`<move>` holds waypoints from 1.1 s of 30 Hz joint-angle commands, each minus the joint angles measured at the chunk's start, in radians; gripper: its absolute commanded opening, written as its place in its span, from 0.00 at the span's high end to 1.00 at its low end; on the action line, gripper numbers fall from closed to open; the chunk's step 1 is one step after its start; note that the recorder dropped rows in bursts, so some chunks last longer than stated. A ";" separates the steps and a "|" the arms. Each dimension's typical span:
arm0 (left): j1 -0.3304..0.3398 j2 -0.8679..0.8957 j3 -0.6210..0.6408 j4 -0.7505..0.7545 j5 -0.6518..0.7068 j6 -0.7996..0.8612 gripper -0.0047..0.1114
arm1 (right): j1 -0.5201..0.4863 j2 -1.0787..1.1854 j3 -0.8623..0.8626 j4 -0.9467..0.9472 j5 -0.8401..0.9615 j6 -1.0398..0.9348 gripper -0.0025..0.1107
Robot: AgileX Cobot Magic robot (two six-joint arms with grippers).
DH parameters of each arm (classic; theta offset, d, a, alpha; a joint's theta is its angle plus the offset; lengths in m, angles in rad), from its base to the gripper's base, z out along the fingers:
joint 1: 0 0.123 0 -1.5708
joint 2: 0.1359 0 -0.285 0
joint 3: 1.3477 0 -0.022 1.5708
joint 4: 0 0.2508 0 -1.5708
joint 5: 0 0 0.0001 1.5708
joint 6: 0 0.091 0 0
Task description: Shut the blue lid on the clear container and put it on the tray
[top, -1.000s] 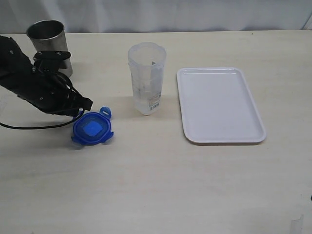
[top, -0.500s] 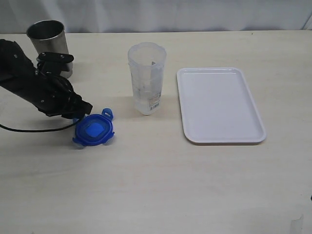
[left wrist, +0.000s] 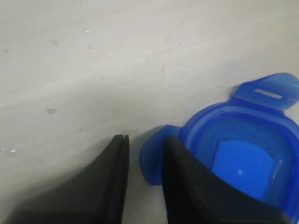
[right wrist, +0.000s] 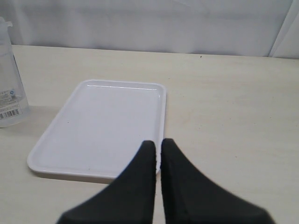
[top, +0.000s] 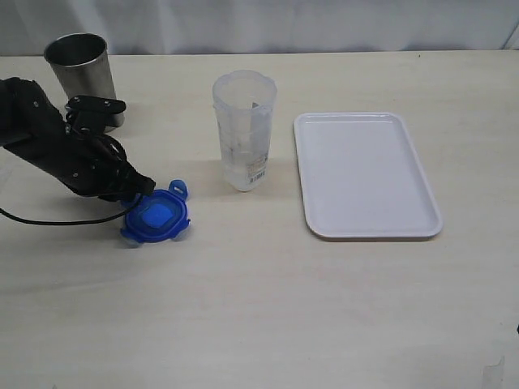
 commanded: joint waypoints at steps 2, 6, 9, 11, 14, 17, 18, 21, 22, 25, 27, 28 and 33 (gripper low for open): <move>0.000 0.000 0.003 -0.016 -0.012 0.004 0.75 | 0.004 -0.004 0.002 -0.002 -0.001 0.000 0.94; 0.000 0.000 0.003 -0.098 0.008 0.087 0.75 | 0.004 -0.004 0.002 -0.002 -0.001 0.000 0.94; 0.000 0.000 0.003 -0.174 0.027 0.172 0.78 | 0.004 -0.004 0.002 -0.002 -0.001 0.000 0.94; 0.000 0.000 0.003 -0.195 0.035 0.193 0.85 | 0.004 -0.004 0.002 -0.002 -0.001 0.000 0.94; 0.000 0.000 0.003 -0.184 0.040 0.193 0.96 | 0.004 -0.004 0.002 -0.002 -0.001 0.000 0.94; 0.000 0.000 0.003 -0.184 0.044 0.193 0.96 | 0.004 -0.004 0.002 -0.002 -0.001 0.000 0.94; 0.000 0.000 0.003 -0.184 0.044 0.193 0.96 | 0.004 -0.004 0.002 -0.002 -0.001 0.000 0.94; 0.000 -0.005 0.003 -0.184 0.044 0.193 0.96 | 0.004 -0.004 0.002 -0.002 -0.001 0.000 0.94; 0.000 -0.009 0.001 -0.184 0.044 0.193 0.96 | 0.004 -0.004 0.002 -0.002 -0.001 0.000 0.94; 0.000 -0.041 0.001 -0.184 0.041 0.193 0.96 | 0.004 -0.004 0.002 -0.002 -0.001 0.000 0.94; 0.000 -0.097 0.001 -0.184 0.034 0.193 0.96 | 0.004 -0.004 0.002 -0.002 -0.001 0.000 0.94; 0.000 -0.115 0.001 -0.184 0.026 0.193 0.96 | 0.004 -0.004 0.002 -0.002 -0.001 0.000 0.94; 0.000 -0.234 0.001 -0.177 -0.023 0.216 0.96 | 0.004 -0.004 0.002 -0.002 -0.001 0.000 0.94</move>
